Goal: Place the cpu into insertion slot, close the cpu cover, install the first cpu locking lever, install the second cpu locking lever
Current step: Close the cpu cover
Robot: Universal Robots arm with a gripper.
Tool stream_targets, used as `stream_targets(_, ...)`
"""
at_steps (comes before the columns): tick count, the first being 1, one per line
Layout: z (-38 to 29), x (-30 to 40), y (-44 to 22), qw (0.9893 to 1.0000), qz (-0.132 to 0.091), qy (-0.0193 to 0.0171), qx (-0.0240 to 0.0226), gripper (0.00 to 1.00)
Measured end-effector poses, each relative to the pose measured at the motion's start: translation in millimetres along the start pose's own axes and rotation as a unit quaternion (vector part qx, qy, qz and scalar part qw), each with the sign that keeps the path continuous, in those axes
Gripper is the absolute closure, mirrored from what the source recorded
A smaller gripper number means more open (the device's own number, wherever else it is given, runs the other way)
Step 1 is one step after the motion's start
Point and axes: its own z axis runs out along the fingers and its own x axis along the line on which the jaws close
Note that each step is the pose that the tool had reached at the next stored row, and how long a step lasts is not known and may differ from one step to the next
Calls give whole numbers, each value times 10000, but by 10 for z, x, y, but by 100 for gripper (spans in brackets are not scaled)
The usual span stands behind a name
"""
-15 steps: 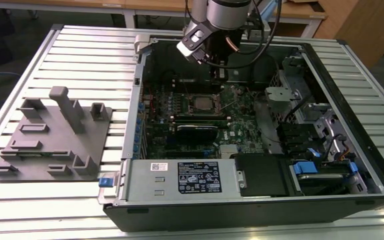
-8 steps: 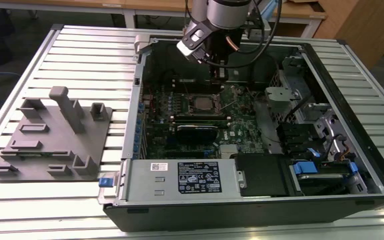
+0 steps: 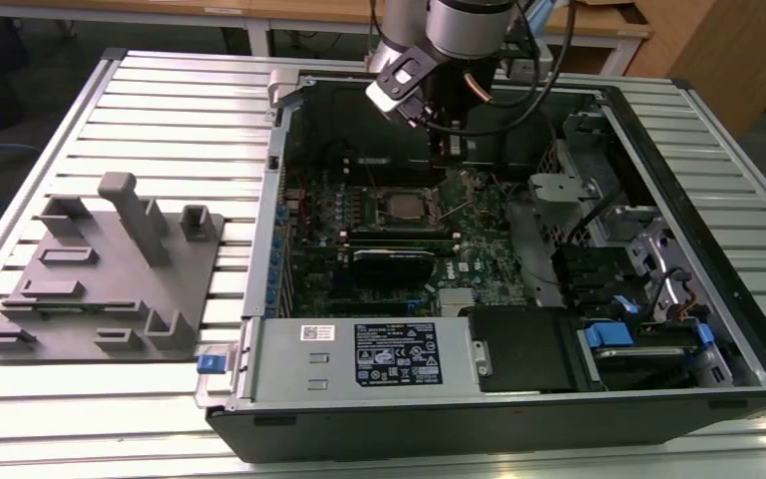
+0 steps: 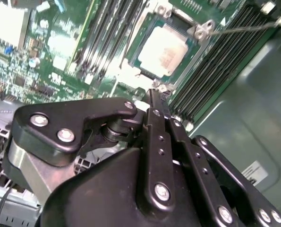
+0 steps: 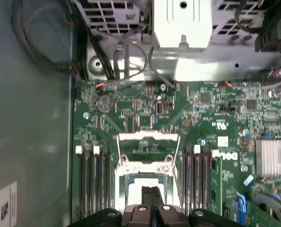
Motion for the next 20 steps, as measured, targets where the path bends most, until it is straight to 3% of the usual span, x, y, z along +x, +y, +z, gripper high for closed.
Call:
stream_targets(14, 14, 6, 474, 10000, -1, 0, 4, 90)
stream_targets(20, 20, 8, 631, 10000, 0, 0, 6, 90)
